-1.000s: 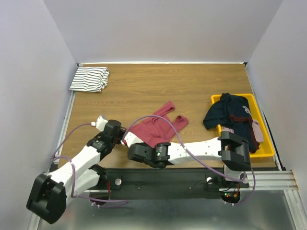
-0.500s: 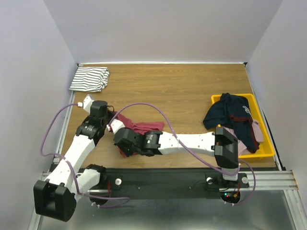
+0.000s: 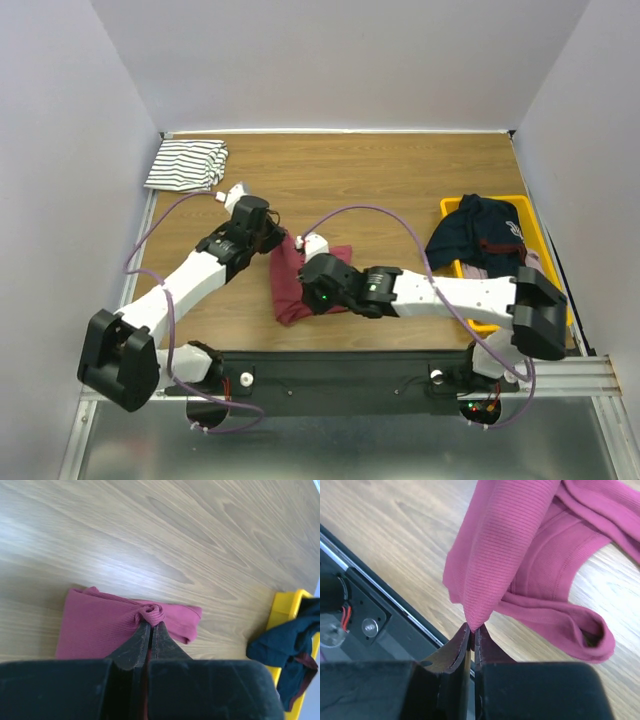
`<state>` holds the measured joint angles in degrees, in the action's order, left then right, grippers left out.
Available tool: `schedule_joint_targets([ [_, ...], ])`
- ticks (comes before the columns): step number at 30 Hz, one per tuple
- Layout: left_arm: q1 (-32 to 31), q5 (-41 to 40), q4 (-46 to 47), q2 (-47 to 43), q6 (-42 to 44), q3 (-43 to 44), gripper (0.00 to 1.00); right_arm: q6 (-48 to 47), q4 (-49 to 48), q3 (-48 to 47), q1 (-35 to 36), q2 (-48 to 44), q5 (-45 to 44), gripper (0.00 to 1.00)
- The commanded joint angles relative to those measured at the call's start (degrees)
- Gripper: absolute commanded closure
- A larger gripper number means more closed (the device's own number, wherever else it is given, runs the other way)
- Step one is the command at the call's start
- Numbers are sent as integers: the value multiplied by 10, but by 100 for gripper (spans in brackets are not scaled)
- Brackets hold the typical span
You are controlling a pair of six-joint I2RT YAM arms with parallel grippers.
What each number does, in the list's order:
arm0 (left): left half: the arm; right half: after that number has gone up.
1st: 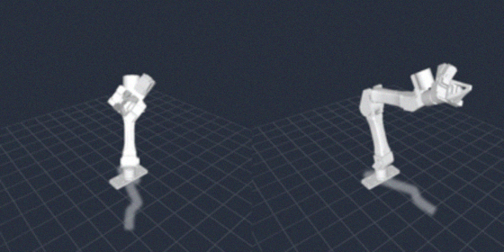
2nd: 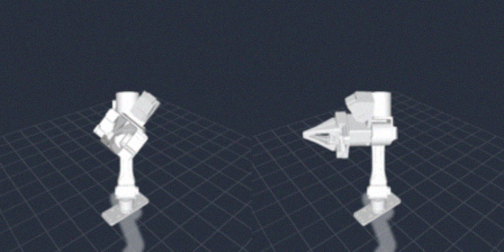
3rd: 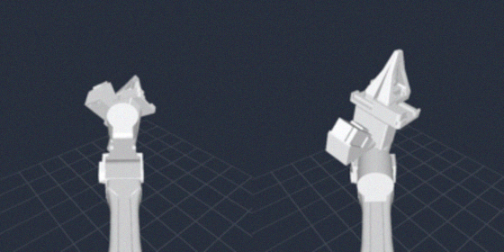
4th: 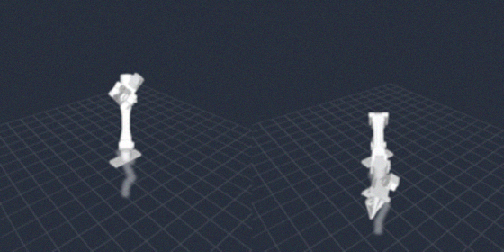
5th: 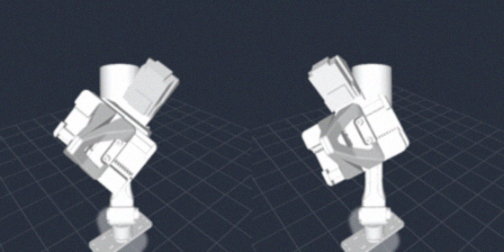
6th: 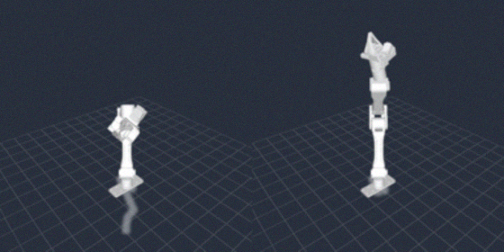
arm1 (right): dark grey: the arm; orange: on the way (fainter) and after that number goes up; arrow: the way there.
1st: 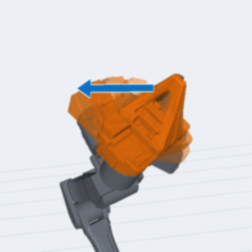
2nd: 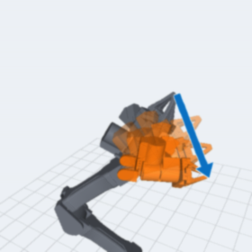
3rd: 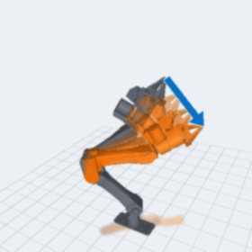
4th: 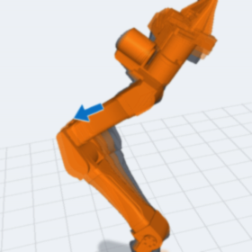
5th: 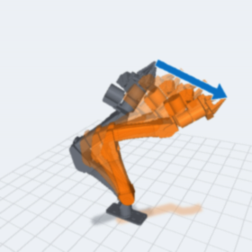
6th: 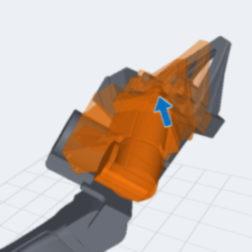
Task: Fold and stack the tank tops
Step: Fold the tank top
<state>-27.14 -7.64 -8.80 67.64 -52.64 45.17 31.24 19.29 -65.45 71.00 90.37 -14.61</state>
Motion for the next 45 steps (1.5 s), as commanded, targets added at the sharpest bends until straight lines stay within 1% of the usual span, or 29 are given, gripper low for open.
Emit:
schedule_joint_targets([
  [1, -38, -18, 47, 35, -12, 55, 100, 51, -57, 51, -17, -75, -19, 95],
  [5, -76, -20, 55, 96, -24, 107, 100, 72, -63, 116, -44, -133, -31, 94],
  [8, -104, -23, 58, 133, -27, 140, 100, 84, -63, 147, -61, -169, -35, 94],
  [10, -117, -23, 59, 173, -28, 170, 100, 89, -62, 178, -75, -204, -36, 93],
  [13, -143, -18, 64, 228, -28, 205, 100, 104, -62, 212, -83, -247, -45, 92],
  [18, -187, -1, 80, 306, -28, 255, 100, 148, -54, 295, -89, -312, -71, 92],
  [20, -196, 4, 84, 325, -28, 269, 100, 166, -40, 321, -90, -345, -90, 92],
  [24, -214, 10, 101, 364, -33, 295, 100, 195, -2, 342, -90, -398, -134, 91],
  [27, -223, 12, 110, 383, -33, 315, 100, 210, 33, 353, -91, -432, -173, 87],
  [29, -228, 14, 114, 393, -29, 323, 97, 218, 56, 361, -91, -444, -184, 85],
  [31, -232, 19, 124, 406, -26, 331, 94, 234, 68, 370, -91, -458, -196, 83],
  [32, -237, 25, 142, 408, -25, 331, 90, 246, 83, 371, -91, -462, -203, 80],
  [33, -238, 29, 151, 412, -24, 330, 86, 255, 94, 372, -91, -466, -209, 78],
  [34, -241, 34, 163, 418, -17, 331, 78, 268, 128, 366, -92, -470, -215, 77],
  [36, -244, 59, 201, 424, -4, 328, 68, 300, 158, 361, -91, -478, -227, 65],
  [37, -244, 69, 220, 423, 1, 320, 62, 299, 161, 360, -91, -480, -226, 58],
  [38, -244, 97, 272, 420, 4, 310, 54, 305, 180, 343, -90, -477, -227, 49],
  [39, -244, 102, 286, 409, 7, 297, 49, 311, 210, 329, -90, -464, -230, 44],
  [40, -244, 104, 296, 404, 13, 294, 47, 314, 211, 312, -90, -455, -236, 41],
  [41, -245, 108, 309, 391, 23, 288, 44, 312, 231, 288, -91, -446, -245, 38],
  [43, -236, 109, 313, 372, 29, 278, 39, 308, 241, 270, -91, -427, -259, 34],
  [45, -224, 97, 310, 335, 20, 246, 39, 305, 242, 249, -91, -390, -284, 31],
])
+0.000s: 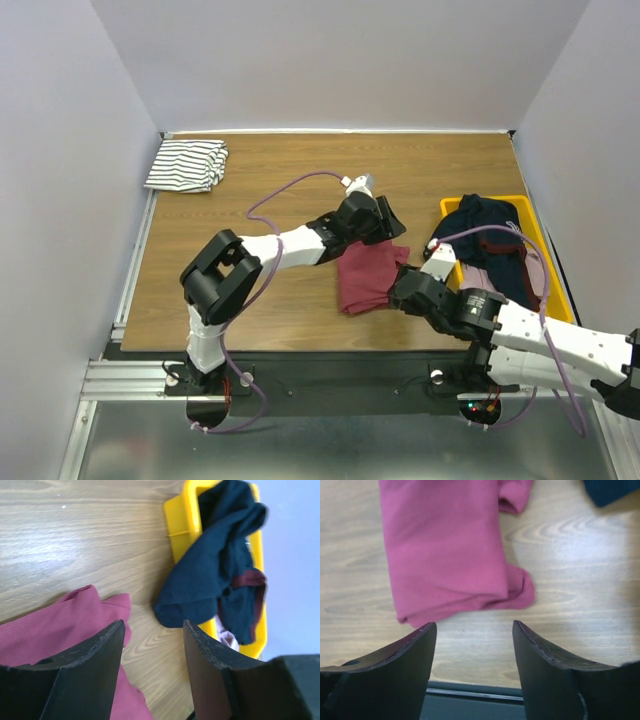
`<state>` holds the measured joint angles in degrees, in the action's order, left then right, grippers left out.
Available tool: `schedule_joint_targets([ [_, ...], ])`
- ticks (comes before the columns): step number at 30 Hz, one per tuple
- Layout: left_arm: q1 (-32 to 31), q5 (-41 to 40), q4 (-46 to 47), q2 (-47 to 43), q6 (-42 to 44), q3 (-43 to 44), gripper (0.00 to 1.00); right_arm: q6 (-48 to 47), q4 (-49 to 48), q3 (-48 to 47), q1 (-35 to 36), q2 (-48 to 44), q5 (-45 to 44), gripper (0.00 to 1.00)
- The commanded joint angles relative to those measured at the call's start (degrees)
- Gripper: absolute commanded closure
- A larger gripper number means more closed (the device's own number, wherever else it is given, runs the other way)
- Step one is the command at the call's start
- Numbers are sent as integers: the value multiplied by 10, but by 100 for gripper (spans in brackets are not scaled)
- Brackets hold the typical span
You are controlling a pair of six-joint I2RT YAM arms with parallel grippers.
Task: Fold and stack the tank tops
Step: Fold the tank top, then neatly place the folded tank top to the corner
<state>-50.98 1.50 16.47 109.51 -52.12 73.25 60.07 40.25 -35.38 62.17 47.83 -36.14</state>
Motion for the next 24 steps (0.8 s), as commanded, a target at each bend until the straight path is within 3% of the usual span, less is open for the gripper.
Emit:
schedule_joint_targets([
  [1, 21, 2, 54, -97, 9, -48, 39, 15, 33, -61, -2, 51, -76, 30],
  [4, 62, -28, -14, -140, -16, -89, 41, 8, 30, -93, -6, 119, -102, 29],
  [7, 96, -26, -20, -174, -20, -144, 41, -31, 5, -116, -32, 180, -93, 29],
  [10, 115, -18, -13, -192, -22, -189, 41, -108, -61, -115, -106, 198, -33, 28],
  [15, 128, 8, 15, -215, -24, -241, 41, -234, -208, -114, -250, 222, 149, 32],
  [18, 136, 21, 22, -215, -22, -261, 41, -261, -253, -130, -299, 262, 248, 34],
  [24, 151, 62, 46, -218, -13, -294, 40, -250, -289, -117, -313, 310, 302, 36],
])
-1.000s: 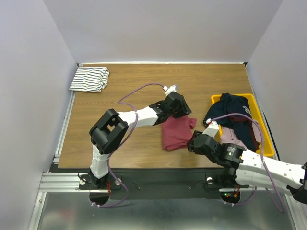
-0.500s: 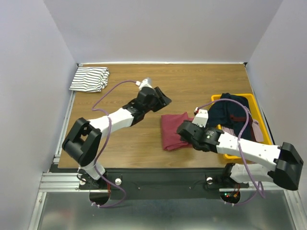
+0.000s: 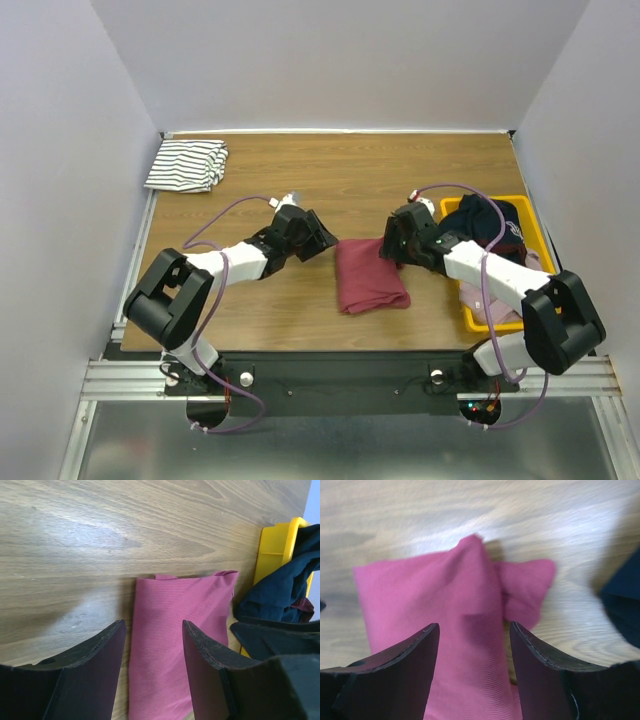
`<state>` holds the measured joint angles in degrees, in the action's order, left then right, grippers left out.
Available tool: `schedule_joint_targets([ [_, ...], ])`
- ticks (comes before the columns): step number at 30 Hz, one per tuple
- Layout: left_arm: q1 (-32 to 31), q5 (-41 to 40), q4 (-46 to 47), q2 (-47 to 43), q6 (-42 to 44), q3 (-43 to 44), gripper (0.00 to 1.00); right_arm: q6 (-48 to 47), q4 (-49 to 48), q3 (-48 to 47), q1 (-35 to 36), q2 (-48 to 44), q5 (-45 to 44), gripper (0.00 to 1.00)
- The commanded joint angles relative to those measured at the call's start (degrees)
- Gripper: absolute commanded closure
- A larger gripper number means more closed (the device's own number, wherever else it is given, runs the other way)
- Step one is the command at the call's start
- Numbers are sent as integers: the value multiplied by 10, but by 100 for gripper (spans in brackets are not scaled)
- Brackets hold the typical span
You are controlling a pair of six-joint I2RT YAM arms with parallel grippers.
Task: Fold and stack the tank tops
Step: Neatly place the folded tank top to the corner
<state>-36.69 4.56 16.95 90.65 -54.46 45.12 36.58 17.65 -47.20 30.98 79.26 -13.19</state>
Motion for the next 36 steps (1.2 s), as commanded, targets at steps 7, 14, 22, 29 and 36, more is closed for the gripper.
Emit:
schedule_joint_targets([
  [7, 8, 132, 77, 5, 26, -41, 39, 18, -65, 55, -12, -12, 37, 67],
  [14, 6, 171, 99, 27, 44, -53, 37, 34, -63, 106, -33, -25, 22, 83],
  [22, -16, 173, 99, 73, 51, -45, 35, 48, -74, 125, -38, -1, 35, 95],
  [29, -36, 137, 83, 125, 25, -29, 38, 44, -89, 122, -38, 1, 59, 96],
  [36, -40, 43, -29, 134, 59, 27, 69, 37, -109, 106, -37, 9, 89, 91],
])
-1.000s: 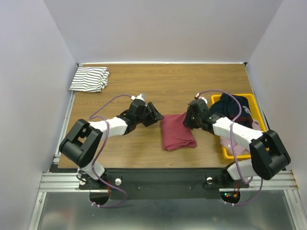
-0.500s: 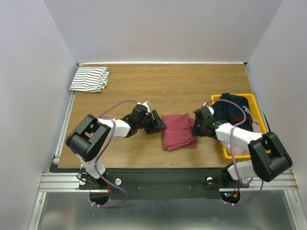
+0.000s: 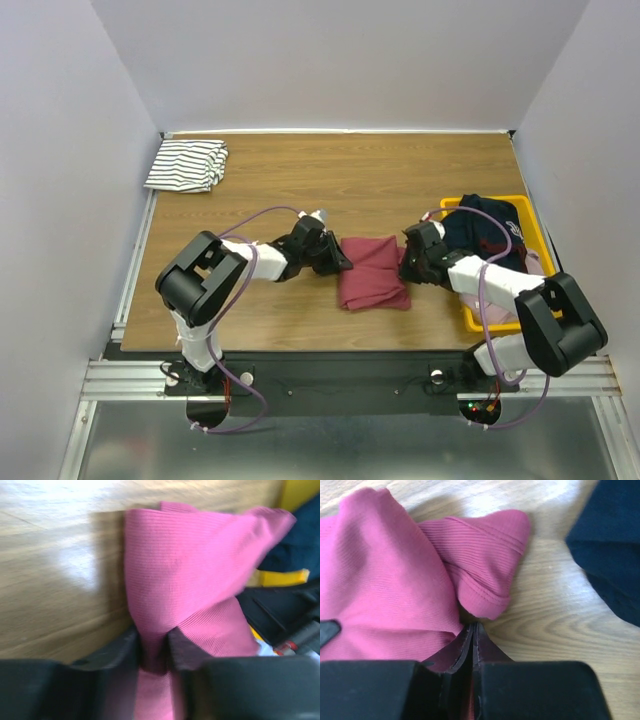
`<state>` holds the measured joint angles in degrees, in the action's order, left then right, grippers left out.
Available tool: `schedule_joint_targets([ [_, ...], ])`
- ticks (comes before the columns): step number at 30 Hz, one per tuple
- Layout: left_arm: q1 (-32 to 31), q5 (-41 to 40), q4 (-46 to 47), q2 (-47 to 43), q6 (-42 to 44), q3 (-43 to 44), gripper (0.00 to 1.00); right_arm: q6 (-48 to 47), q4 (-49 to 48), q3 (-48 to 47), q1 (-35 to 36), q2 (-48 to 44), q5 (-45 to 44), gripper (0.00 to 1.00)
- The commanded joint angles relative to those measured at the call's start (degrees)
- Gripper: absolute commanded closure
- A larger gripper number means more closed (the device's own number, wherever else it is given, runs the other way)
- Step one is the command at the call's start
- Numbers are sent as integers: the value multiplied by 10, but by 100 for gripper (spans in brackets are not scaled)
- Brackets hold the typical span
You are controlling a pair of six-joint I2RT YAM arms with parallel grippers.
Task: Fold and stack the tank tops
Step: Neatly place the folded tank top to the corner
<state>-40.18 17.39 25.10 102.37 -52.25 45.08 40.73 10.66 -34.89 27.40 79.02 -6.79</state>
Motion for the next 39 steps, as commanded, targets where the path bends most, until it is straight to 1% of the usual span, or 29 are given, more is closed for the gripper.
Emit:
schedule_joint_targets([
  [1, -4, -96, -126, 19, 44, 52, 80, -7, -39, -23, -2, 10, 24, 89],
  [2, -5, -107, -142, 20, 52, 66, 86, -9, -37, -28, -2, 8, 25, 84],
  [3, -4, -133, -177, 25, 69, 81, 94, -14, -37, -34, -2, 0, 27, 70],
  [4, -5, -150, -196, 26, 79, 112, 100, -17, -36, -45, -2, -6, 31, 62],
  [5, -3, -195, -237, 27, 87, 129, 100, -23, -34, -52, -2, -22, 34, 47],
  [7, -2, -236, -278, 35, 122, 164, 100, -29, -27, -67, -2, -37, 41, 34],
  [8, 1, -256, -298, 39, 133, 204, 100, -33, -15, -87, -2, -44, 41, 29],
  [9, 11, -298, -339, 45, 156, 226, 100, -41, -9, -96, -2, -55, 42, 23],
  [10, 16, -319, -355, 55, 169, 245, 100, -44, -3, -106, -2, -60, 45, 21],
  [11, 21, -341, -372, 61, 181, 285, 100, -48, 8, -116, -2, -63, 48, 21],
  [12, 28, -387, -405, 68, 208, 307, 100, -50, 11, -131, -2, -66, 52, 21],
  [13, 40, -409, -420, 85, 222, 349, 100, -53, 13, -137, -2, -70, 65, 21],
  [14, 49, -431, -435, 96, 234, 372, 100, -54, 16, -141, -2, -71, 81, 20],
  [15, 57, -473, -463, 106, 258, 394, 100, -57, 16, -148, -2, -73, 90, 20],
  [16, 75, -491, -473, 128, 268, 436, 100, -59, 16, -150, -2, -74, 106, 20],
  [18, 94, -524, -493, 150, 290, 478, 100, -65, 18, -152, -2, -79, 113, 20],
  [19, 114, -532, -494, 170, 315, 516, 100, -71, 18, -154, -2, -80, 114, 20],
  [21, 135, -552, -503, 191, 343, 558, 100, -82, 19, -156, -2, -79, 118, 20],
  [23, 154, -561, -504, 223, 361, 615, 100, -86, 19, -159, -2, -77, 124, 20],
  [24, 174, -573, -515, 244, 375, 639, 100, -89, 19, -160, -2, -72, 129, 20],
  [25, 182, -575, -517, 255, 384, 678, 100, -90, 19, -161, -2, -70, 134, 20],
  [26, 201, -581, -519, 265, 403, 696, 100, -88, 18, -162, -2, -63, 136, 20],
  [27, 209, -582, -520, 274, 403, 714, 100, -88, 18, -162, -2, -63, 141, 20],
  [28, 220, -579, -518, 290, 423, 731, 100, -87, 18, -163, -2, -59, 144, 21],
  [29, 229, -577, -514, 298, 431, 764, 100, -87, 17, -163, -2, -56, 144, 20],
  [30, 245, -572, -516, 305, 443, 780, 100, -89, 17, -163, -2, -53, 144, 21],
  [34, 276, -565, -496, 337, 491, 854, 100, -91, 16, -164, -2, -48, 139, 20],
  [36, 288, -566, -489, 347, 513, 875, 100, -92, 15, -165, -2, -43, 139, 20],
  [39, 311, -556, -480, 351, 519, 900, 100, -93, 14, -167, -2, -34, 137, 21],
])
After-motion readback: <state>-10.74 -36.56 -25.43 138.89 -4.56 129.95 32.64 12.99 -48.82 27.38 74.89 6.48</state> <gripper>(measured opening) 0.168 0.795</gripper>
